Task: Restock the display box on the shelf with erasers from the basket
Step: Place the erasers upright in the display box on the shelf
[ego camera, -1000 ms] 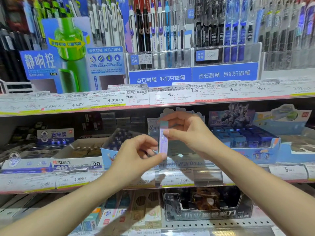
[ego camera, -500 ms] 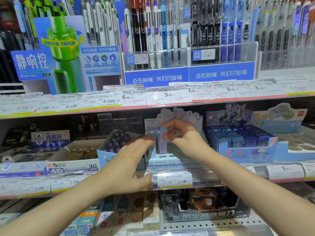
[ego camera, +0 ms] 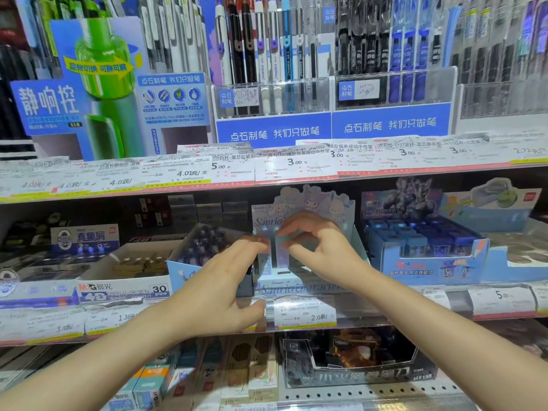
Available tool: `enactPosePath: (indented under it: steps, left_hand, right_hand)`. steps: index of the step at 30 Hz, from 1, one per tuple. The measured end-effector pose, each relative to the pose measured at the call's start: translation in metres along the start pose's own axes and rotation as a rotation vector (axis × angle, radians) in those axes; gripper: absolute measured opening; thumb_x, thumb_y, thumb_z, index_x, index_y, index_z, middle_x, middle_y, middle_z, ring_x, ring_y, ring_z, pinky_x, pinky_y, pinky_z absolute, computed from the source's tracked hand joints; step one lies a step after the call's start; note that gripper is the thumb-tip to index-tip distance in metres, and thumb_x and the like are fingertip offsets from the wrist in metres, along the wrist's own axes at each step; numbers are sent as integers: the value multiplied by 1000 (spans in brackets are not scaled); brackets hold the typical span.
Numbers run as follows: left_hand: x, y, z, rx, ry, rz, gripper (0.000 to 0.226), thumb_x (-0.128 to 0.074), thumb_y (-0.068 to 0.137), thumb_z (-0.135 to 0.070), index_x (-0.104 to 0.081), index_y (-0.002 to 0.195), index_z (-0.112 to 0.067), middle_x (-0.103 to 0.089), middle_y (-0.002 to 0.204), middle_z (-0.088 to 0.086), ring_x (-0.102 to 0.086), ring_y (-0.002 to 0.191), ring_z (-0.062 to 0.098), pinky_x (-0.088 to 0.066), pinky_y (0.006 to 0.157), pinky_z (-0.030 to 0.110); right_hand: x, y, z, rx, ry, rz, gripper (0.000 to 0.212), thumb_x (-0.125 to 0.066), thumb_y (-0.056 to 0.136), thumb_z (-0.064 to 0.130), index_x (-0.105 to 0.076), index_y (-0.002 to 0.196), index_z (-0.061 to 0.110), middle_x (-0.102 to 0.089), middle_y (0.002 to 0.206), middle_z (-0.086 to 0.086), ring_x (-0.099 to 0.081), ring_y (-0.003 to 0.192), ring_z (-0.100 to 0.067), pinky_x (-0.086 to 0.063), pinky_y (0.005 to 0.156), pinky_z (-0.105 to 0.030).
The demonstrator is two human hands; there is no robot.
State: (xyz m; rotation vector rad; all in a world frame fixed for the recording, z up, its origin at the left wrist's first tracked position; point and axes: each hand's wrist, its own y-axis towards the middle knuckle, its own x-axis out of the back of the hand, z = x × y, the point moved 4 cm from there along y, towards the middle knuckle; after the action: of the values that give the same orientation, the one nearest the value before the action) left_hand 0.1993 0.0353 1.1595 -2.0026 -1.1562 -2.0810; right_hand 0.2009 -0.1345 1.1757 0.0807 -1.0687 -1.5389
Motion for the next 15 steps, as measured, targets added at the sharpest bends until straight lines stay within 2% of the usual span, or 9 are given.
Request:
enactPosePath:
  steps: [4, 8, 12, 15]
  left_hand:
    - [1, 0, 2, 5, -11, 10, 65, -53, 73, -43, -35, 134, -25, -40, 131, -13, -39, 119, 2, -32, 99, 18]
    - [0, 1, 5, 7, -15, 1, 67, -54, 72, -45, -37, 133, -24, -43, 133, -10, -43, 121, 8, -38, 102, 28]
    - [0, 1, 5, 8, -11, 0, 66, -55, 72, -44, -37, 133, -24, -43, 131, -10, -45, 119, 8, -39, 100, 27]
    - [2, 1, 4, 7, -13, 8, 64, -54, 73, -44, -37, 132, -26, -43, 130, -12, -43, 119, 5, -38, 99, 26]
  right_hand:
    - [2, -1, -5, -11, -24, -2, 37, -41, 66, 8, -65, 87, 26, -54, 111, 4, -47, 106, -1, -32, 87, -1]
    - [0, 0, -8, -21, 22, 40, 44, -40, 60, 3, -68, 91, 15, -51, 109, 17, -40, 107, 16, -26, 88, 6]
    - [0, 1, -10, -49, 37, 37, 46, -39, 59, 2, -68, 90, 17, -55, 111, 8, -48, 111, -1, -30, 90, 4]
    - [-1, 0, -10, -60, 68, 46, 48, -38, 59, 1, -67, 89, 22, -56, 108, 9, -50, 112, -6, -33, 92, 1]
